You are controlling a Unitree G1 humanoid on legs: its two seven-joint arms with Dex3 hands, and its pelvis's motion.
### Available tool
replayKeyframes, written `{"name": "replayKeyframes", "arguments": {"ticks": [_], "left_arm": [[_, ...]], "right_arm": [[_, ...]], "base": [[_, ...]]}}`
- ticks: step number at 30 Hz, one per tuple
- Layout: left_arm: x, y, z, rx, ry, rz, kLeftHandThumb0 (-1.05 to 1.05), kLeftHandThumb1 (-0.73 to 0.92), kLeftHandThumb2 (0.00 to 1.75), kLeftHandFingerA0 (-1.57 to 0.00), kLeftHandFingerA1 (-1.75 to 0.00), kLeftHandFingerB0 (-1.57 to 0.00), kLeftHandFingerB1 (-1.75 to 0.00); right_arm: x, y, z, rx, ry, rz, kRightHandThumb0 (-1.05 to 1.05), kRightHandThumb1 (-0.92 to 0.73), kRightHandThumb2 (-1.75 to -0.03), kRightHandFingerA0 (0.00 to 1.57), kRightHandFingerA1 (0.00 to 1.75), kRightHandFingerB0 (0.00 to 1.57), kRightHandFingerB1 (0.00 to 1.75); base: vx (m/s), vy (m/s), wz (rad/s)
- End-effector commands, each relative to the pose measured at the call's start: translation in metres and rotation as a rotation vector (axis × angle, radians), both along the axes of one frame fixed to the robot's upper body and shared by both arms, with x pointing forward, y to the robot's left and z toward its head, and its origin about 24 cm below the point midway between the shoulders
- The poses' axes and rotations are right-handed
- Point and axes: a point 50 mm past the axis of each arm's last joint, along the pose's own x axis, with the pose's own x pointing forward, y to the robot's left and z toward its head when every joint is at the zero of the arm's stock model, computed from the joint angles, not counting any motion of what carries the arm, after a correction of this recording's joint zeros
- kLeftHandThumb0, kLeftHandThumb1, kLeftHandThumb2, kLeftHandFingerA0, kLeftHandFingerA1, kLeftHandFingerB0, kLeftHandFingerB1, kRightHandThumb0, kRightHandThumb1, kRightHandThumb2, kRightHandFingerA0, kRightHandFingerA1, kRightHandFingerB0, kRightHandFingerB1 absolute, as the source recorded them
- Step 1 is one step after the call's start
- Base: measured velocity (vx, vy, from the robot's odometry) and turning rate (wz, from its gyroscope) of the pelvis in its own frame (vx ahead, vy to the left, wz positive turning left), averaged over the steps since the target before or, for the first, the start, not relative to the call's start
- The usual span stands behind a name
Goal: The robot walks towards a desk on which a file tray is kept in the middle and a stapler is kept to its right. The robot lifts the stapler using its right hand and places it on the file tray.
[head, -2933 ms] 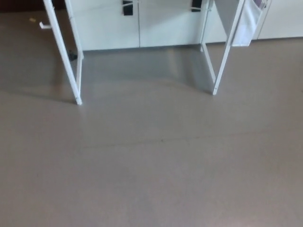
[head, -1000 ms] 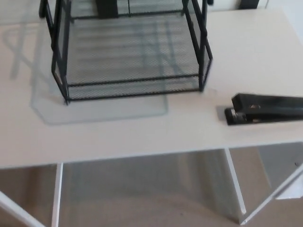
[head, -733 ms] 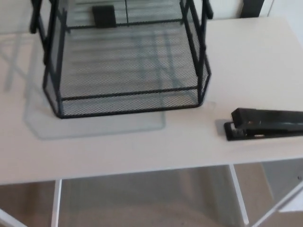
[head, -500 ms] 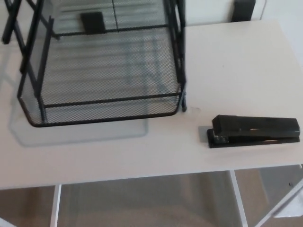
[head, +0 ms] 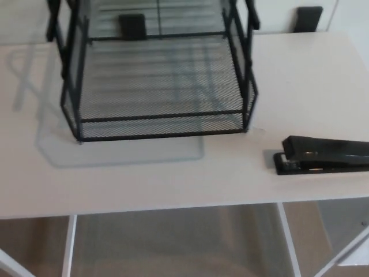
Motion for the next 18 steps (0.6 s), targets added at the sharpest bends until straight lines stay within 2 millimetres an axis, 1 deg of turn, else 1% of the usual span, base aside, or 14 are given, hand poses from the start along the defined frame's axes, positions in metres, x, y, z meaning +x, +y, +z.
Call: {"name": "replayKeyframes", "arguments": {"ticks": [1,4,5,7,8,10,11,12,13,14,15,16,17,18], "left_arm": [[0.006,0.005,0.008,0.011,-0.041,0.017,-0.35,0.59,1.10,-0.02,-0.50,-0.01,-0.50],[0.006,0.007,0.008,0.012,-0.047,0.021,-0.64,0.67,0.86,-0.15,-0.48,-0.07,-0.41],[0.006,0.007,0.008,0.011,-0.049,0.011,-0.35,0.60,1.11,-0.02,-0.50,0.00,-0.49],[0.005,0.007,0.008,0.006,-0.053,0.004,-0.35,0.59,1.10,-0.02,-0.50,0.00,-0.49],[0.002,0.007,0.007,-0.005,-0.051,0.023,-0.35,0.59,1.10,-0.02,-0.50,0.00,-0.49],[0.001,0.006,0.007,-0.003,-0.046,0.021,-0.36,0.58,1.09,-0.02,-0.50,0.00,-0.49],[0.001,0.006,0.007,0.005,-0.033,0.014,-0.36,0.58,1.10,-0.02,-0.49,0.00,-0.49],[0.002,0.006,0.006,0.008,-0.030,0.013,-0.36,0.58,1.10,-0.02,-0.49,0.00,-0.49],[0.002,0.006,0.006,0.007,-0.032,0.019,-0.35,0.58,1.09,-0.02,-0.50,0.00,-0.49],[0.002,0.006,0.007,0.001,-0.038,0.015,-0.35,0.59,1.10,-0.02,-0.50,0.00,-0.49],[0.002,0.006,0.007,0.007,-0.036,0.003,-0.65,0.70,0.84,-0.16,-0.47,-0.09,-0.41],[0.002,0.005,0.008,0.019,-0.031,-0.009,-0.65,0.69,0.84,-0.17,-0.47,-0.10,-0.42],[0.002,0.005,0.007,0.021,-0.027,-0.002,-0.35,0.59,1.10,-0.02,-0.50,-0.01,-0.49],[0.001,0.006,0.007,0.014,-0.041,0.004,-0.35,0.61,1.11,-0.02,-0.50,0.00,-0.49]], "right_arm": [[0.054,-0.009,0.067,-0.080,-0.428,-0.064,-0.75,-0.47,-0.91,0.00,0.40,0.00,0.26],[0.082,-0.010,0.109,-0.136,-0.530,0.009,-0.80,-0.67,-0.61,0.00,0.64,0.00,0.48],[0.096,-0.006,0.132,-0.177,-0.581,0.063,-0.95,-0.53,-0.91,0.12,0.80,0.07,0.63],[0.119,0.007,0.179,-0.279,-0.661,0.175,-0.86,-0.51,-0.96,0.13,0.75,0.03,0.55],[0.127,0.013,0.193,-0.306,-0.666,0.224,-0.85,-0.68,-0.60,0.07,0.84,0.00,0.55],[0.140,0.026,0.215,-0.315,-0.704,0.316,-0.75,-0.67,-0.59,0.11,0.64,0.00,0.42],[0.144,0.034,0.225,-0.313,-0.706,0.350,-0.72,-0.47,-0.91,0.12,0.60,0.01,0.36],[0.146,0.037,0.229,-0.314,-0.705,0.359,-0.72,-0.47,-0.91,0.12,0.60,0.01,0.36],[0.148,0.042,0.234,-0.317,-0.714,0.384,-0.61,-0.64,-0.60,0.15,0.53,0.05,0.27],[0.151,0.049,0.242,-0.318,-0.715,0.423,-0.63,-0.63,-0.61,0.15,0.52,0.04,0.26],[0.152,0.053,0.245,-0.304,-0.715,0.435,-0.60,-0.62,-0.61,0.17,0.50,0.06,0.27],[0.153,0.060,0.248,-0.278,-0.715,0.457,-0.62,-0.44,-0.86,0.12,0.54,0.02,0.32],[0.153,0.064,0.248,-0.274,-0.706,0.482,-0.65,-0.48,-0.84,0.11,0.52,0.04,0.28],[0.154,0.071,0.248,-0.279,-0.696,0.519,-0.67,-0.46,-0.87,0.12,0.53,0.03,0.29]], "base": [[0.00,0.000,0.00],[0.00,0.000,0.00],[0.00,0.000,0.00],[0.01,-0.014,0.03],[0.00,0.000,0.00],[0.00,0.000,0.00],[0.00,0.000,0.00],[0.00,0.000,0.00],[0.00,0.000,0.00],[0.00,0.000,0.00],[0.00,0.000,0.00],[0.00,0.000,0.00],[0.00,0.000,0.00],[0.00,0.000,0.00]]}}
